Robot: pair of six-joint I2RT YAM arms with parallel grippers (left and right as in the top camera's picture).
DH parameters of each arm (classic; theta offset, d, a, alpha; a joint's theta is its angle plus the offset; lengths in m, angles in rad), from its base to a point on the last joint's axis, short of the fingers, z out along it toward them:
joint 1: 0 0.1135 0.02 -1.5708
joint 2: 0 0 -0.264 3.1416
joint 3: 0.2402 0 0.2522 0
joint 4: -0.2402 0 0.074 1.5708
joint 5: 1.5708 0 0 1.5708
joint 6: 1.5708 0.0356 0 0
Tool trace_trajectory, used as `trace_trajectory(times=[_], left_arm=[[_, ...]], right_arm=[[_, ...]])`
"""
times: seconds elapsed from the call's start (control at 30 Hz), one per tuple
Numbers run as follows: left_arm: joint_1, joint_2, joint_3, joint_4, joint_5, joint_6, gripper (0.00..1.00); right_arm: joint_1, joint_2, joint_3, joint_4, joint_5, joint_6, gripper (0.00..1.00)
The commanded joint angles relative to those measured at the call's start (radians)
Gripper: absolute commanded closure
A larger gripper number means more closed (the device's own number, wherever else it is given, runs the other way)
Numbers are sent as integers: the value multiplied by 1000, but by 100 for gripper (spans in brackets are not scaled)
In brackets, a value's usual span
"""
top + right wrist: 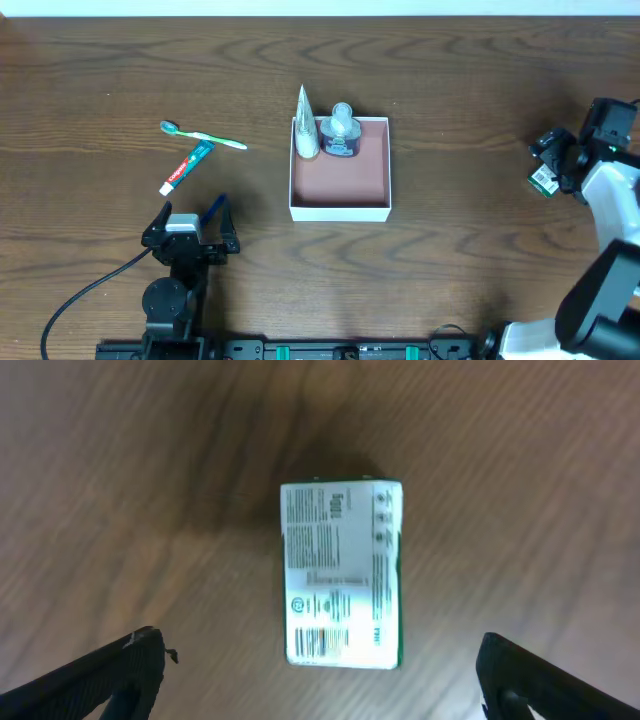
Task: Pack container
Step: 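Move the right gripper right to the green Dettol soap box, then grasp the Dettol soap box with the right gripper and lift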
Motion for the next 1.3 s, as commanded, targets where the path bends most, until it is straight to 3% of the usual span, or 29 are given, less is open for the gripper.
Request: trace_trajectory(times=[0.0,0.6,0.7,0.8,0.83,1.27], left_arm=[[5,-5,-21,-37,-9,14,2],[5,-5,-21,-37,-9,14,2],[5,-5,-21,-37,-9,13,2],[5,-5,-21,-37,-9,14,2],[5,-5,-21,-37,-9,14,2],[5,-5,-21,-37,-9,13,2]], right_arm=[[-10,61,-7,23,1,-26,1],[-27,229,-8,125,1,-26,4],[-37,243,-8,127,1,-26,12],[-45,252,-8,124,1,-27,36],[-45,252,-8,124,1,-29,39],[26,237,3,123,-185,-122,50]])
